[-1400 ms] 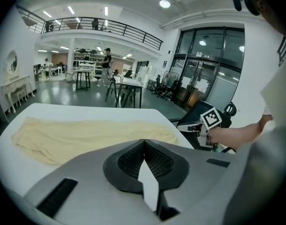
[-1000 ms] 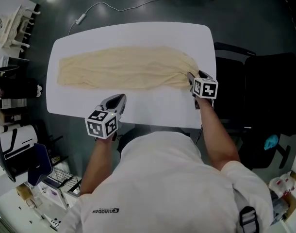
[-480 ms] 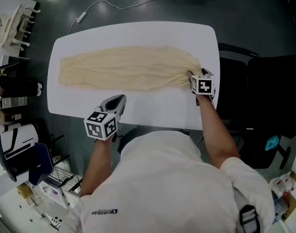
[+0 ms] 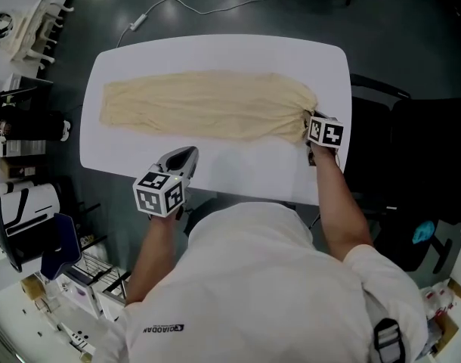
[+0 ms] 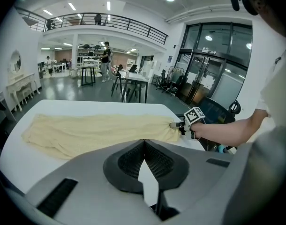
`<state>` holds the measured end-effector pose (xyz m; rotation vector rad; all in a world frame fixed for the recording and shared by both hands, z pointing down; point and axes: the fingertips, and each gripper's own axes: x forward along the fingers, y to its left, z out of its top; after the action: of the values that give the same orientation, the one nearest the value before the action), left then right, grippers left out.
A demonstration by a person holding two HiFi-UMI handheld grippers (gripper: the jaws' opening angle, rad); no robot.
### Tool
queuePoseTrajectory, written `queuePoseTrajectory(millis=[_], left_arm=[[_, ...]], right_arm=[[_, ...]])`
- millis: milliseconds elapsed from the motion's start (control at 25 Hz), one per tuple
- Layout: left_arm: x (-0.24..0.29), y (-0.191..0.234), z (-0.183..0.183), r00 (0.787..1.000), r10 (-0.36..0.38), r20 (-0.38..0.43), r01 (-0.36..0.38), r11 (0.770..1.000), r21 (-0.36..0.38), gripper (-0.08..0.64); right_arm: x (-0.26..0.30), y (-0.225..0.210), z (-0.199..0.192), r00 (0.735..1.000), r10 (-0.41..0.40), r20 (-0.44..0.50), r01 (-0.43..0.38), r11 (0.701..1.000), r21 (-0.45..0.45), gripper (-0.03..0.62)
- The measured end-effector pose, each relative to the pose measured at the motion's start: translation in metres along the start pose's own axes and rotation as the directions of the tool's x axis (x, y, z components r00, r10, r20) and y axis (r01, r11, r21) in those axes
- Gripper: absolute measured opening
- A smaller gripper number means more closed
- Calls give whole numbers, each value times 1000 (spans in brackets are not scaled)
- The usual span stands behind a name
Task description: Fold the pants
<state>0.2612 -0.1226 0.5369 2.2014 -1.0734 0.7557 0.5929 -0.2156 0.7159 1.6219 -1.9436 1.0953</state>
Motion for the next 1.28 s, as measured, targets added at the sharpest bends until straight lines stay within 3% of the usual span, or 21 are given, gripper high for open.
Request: queuePoseTrajectory(millis=[120, 200, 400, 560, 800, 1040, 1280], left_arm=[[-10, 6, -3, 1000, 13, 10, -12, 1000, -14, 28], [-15, 9, -5, 1000, 21, 21, -20, 999, -29, 28], [-31, 16, -1, 997, 36, 75, -32, 998, -49, 28], [-48, 37, -1, 994, 26, 110, -19, 998, -60, 28], [-59, 75, 6, 990, -23, 137, 29, 999, -44, 28], [-93, 135, 17, 979, -75, 190, 76, 997, 1, 28], [-117, 192, 18, 970, -99, 222, 92, 995, 44, 28]], right_arm=[[-9, 9, 7, 993, 101, 66, -110, 982, 156, 83], [-20, 17, 16, 979, 164, 122, -187, 959, 211, 81], [-51, 54, 47, 917, 314, 245, -368, 904, 217, 80], [-67, 98, 64, 879, 378, 290, -445, 869, 217, 80], [-87, 145, 87, 842, 402, 360, -497, 837, 227, 80], [-96, 207, 107, 830, 351, 434, -471, 857, 209, 80], [-91, 257, 116, 846, 287, 449, -408, 890, 201, 80]])
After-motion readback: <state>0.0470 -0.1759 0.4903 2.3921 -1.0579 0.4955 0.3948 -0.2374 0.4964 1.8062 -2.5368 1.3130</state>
